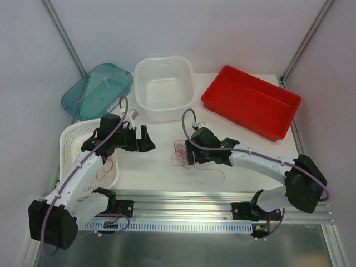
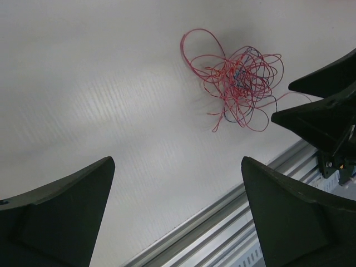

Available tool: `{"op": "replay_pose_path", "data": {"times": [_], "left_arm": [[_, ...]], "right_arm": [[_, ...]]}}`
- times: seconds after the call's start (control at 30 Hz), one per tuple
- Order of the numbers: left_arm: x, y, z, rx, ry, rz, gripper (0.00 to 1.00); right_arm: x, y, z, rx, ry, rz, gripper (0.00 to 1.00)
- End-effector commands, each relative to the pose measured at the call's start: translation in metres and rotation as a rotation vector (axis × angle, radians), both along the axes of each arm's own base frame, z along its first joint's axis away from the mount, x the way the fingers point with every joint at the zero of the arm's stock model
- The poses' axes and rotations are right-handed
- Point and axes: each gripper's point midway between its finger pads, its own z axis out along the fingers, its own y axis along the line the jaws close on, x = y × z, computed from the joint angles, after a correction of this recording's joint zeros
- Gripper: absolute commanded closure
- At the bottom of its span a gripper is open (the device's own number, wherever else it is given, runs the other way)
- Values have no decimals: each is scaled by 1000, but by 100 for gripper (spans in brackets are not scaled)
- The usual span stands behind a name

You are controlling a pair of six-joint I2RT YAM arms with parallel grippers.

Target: Untangle the cables

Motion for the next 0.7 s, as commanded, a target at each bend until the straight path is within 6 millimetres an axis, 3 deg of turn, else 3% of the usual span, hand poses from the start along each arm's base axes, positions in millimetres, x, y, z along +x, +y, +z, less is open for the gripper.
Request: {"op": "replay_pose_path", "data": {"times": [0.0,0.17,0.3,0.33,0.4,0.43,0.67], "left_arm": [[2,-23,11,-9,-11,-29,1],[9,-57,1,36,37,-42,3],[20,-87,-7,84,53,-54,6],[23,-91,-18,106,82,-56,6],[31,-103,-17,107,83,-57,9],[32,-109,-28,124,111,-65,10],[42,-139,-55,171,176,-103,23]], "right_arm": [[23,-5,48,66,-127,-74,25],[39,-20,54,84,-144,-142,34],[48,-17,50,128,-130,-156,39],[49,-18,44,132,-110,-164,41],[52,-16,40,148,-103,-171,42],[52,-16,35,149,-87,-176,44],[60,-11,9,140,-45,-185,52]]}}
